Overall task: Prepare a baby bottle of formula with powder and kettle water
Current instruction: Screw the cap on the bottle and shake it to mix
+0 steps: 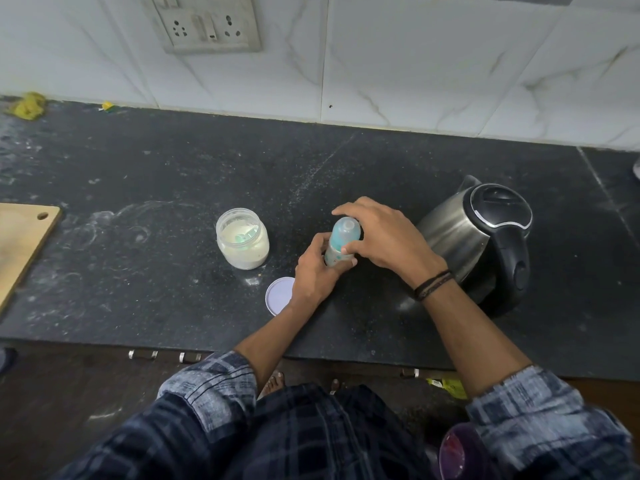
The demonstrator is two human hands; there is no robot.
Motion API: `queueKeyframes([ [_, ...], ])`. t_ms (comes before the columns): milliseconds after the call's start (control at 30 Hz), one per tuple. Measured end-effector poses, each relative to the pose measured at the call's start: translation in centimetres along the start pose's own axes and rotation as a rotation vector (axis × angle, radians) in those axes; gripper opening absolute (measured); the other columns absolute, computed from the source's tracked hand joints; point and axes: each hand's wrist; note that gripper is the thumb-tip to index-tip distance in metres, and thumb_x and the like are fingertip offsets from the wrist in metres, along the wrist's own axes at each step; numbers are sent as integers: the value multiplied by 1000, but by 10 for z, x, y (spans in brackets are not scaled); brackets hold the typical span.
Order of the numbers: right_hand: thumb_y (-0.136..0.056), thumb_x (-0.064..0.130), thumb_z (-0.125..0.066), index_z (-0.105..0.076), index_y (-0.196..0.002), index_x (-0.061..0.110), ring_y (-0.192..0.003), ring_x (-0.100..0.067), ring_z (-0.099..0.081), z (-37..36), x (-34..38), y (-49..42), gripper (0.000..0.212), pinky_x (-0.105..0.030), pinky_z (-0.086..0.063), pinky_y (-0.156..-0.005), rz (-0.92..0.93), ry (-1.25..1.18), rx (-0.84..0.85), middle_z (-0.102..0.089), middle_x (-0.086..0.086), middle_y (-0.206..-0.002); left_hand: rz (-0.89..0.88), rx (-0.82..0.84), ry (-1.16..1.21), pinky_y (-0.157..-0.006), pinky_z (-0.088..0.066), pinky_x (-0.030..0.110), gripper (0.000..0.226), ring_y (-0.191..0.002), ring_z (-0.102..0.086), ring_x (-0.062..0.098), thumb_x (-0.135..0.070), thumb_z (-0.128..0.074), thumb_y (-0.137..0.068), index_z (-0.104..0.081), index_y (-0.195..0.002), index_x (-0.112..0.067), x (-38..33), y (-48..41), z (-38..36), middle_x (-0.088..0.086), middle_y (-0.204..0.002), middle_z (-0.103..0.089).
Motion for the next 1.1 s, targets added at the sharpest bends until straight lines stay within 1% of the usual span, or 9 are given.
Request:
queueKeyframes([
  [133, -83, 27, -81, -56, -135, 29, -110, -24, -61, -5, 2, 0, 57, -40, -52, -87, -7, 20, -5, -57, 3, -122, -11, -1, -8, -98, -55, 45, 53, -109, -65, 12, -37, -85, -79, -53, -121, -33, 0, -1, 0, -11, -118, -67],
  [233, -81, 38, -82, -53, -140, 29, -111, -24, -60, -1, 3, -1, 67, -38, -49, -84, -10, 41, -13, -55, 1, -126, -13, 5, -13, -98, -54, 44, 52, -108, -65, 11, -37, -84, -80, -52, -120, -32, -1, -2, 0, -11, -117, -67],
  [300, -82, 35, -82, -50, -144, 30, -113, -24, -60, 2, 4, -1, 70, -39, -50, -87, 3, 36, -6, -54, 2, -131, -15, 6, -15, -99, -54, 44, 53, -109, -64, 11, -37, -84, -80, -52, -121, -32, 0, -2, 0, -11, -118, -67],
  [433, -86, 32, -79, -56, -137, 28, -111, -24, -62, -3, 5, 1, 56, -36, -49, -84, -13, 42, -23, -57, 2, -125, -25, 8, -24, -100, -53, 43, 52, -109, -63, 12, -32, -83, -82, -51, -124, -29, -2, -1, 0, -11, -117, -65],
  [600, -84, 45, -78, -45, -149, 34, -117, -29, -60, 4, 8, 3, 74, -43, -50, -90, -40, 26, -9, -54, 0, -136, -16, 8, -30, -101, -54, 43, 53, -112, -63, 14, -32, -82, -84, -51, -126, -26, -3, -1, 0, -6, -124, -66],
  [733, -90, 31, -74, -57, -139, 27, -113, -25, -63, 1, 12, 5, 52, -38, -50, -86, -34, 52, -51, -59, -1, -127, -17, 0, -25, -102, -53, 44, 54, -112, -63, 12, -33, -84, -82, -52, -125, -28, -2, 0, -1, -11, -120, -66],
  [867, -86, 46, -76, -57, -140, 26, -113, -27, -63, 6, 14, 4, 61, -37, -47, -83, -66, 60, -78, -62, -3, -127, -14, -8, -23, -100, -54, 46, 51, -111, -65, 14, -32, -83, -82, -53, -122, -29, -2, -1, -1, -8, -121, -68],
  [1000, -93, 28, -71, -60, -139, 24, -115, -24, -63, 7, 14, 4, 47, -37, -51, -88, -59, 52, -91, -64, -3, -130, -19, -13, -19, -102, -54, 45, 53, -113, -64, 12, -31, -84, -81, -53, -124, -28, -1, -1, -1, -9, -124, -66],
  [1100, -90, 44, -73, -66, -125, 21, -105, -26, -65, 5, 13, 3, 43, -35, -49, -76, -107, 48, -108, -67, -5, -117, -11, -17, -15, -101, -54, 45, 53, -113, -64, 13, -33, -84, -81, -53, -123, -28, 0, -2, -2, -7, -124, -67],
])
Point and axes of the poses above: each hand's wrist, its own y-axis away from the middle knuckle, its own z-axis out of the back of the hand, x = y × z
